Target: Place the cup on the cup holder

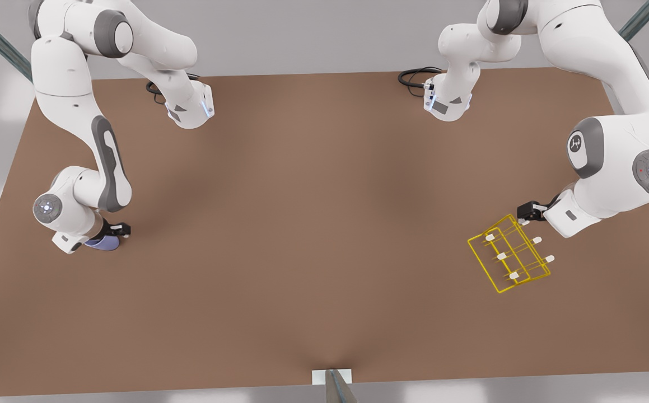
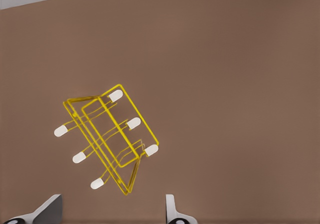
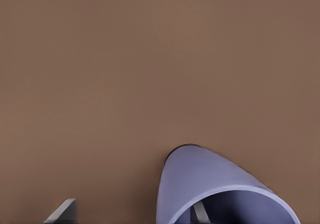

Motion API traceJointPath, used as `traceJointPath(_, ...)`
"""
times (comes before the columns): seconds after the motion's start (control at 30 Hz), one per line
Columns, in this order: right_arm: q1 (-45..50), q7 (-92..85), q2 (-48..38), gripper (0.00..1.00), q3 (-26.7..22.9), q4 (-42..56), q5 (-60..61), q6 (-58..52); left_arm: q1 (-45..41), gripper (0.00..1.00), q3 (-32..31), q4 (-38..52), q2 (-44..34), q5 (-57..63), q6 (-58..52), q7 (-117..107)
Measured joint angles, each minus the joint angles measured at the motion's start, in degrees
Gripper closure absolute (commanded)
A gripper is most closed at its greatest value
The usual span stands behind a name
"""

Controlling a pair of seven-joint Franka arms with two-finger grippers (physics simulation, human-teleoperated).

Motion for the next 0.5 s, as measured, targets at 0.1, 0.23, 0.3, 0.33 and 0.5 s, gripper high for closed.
traceJointPath(0.1, -0.15, -0.48, -0.02, 0.54, 0.03, -0.71, 0.03, 0.89, 0.01, 0.0, -0.01, 0.0, 0.2, 0.0, 0.04, 0.03)
traceJointPath(0.23, -0.17, -1.41, -0.52, 0.79, 0.04, -1.48, 0.13, 1.39, 0.02, 0.0, -0.02, 0.0, 0.4, -0.05, 0.11, 0.07)
traceJointPath(0.3, -0.17, -1.93, -1.46, 0.79, 0.05, -2.14, 0.22, 1.39, -0.01, 0.0, -0.04, 0.0, 0.43, -0.06, 0.13, 0.08)
traceJointPath(0.33, -0.17, -2.17, -1.95, 0.79, 0.04, -2.35, 0.25, 1.38, -0.05, 0.0, -0.02, 0.0, 0.44, -0.07, 0.14, 0.09)
traceJointPath(0.5, 0.62, -3.13, -4.34, 0.79, 0.36, -2.62, 0.35, 0.74, -0.07, 0.0, -0.04, 0.08, 0.44, -0.12, 0.17, 0.12)
